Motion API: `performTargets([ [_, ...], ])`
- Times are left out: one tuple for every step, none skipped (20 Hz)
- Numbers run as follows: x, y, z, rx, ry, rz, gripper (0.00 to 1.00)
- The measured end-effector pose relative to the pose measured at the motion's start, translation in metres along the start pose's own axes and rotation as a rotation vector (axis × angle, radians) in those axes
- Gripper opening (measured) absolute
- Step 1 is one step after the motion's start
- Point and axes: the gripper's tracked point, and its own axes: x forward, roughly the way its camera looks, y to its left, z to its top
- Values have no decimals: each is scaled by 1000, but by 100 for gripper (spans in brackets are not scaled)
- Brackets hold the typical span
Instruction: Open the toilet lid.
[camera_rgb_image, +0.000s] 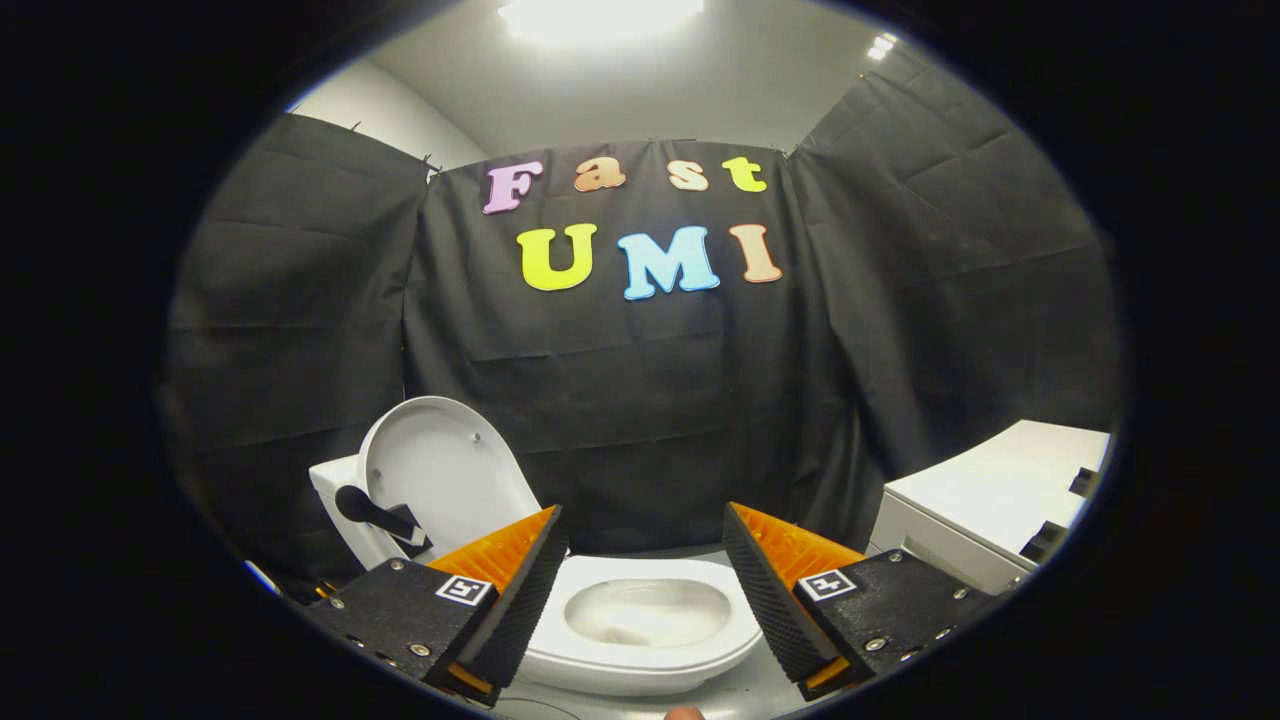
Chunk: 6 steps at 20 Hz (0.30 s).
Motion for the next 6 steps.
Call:
performTargets([
  [-1, 1, 0, -4, -1, 1, 96],
  [-1, 2, 0, -13, -6, 0, 95],
  [-1, 3, 2, -21, -11, -1, 95],
  [-2, 3, 2, -27, -17, 0, 95],
  [-1, 4, 4, -31, -22, 1, 95],
  [-2, 5, 5, -33, -26, 1, 95],
])
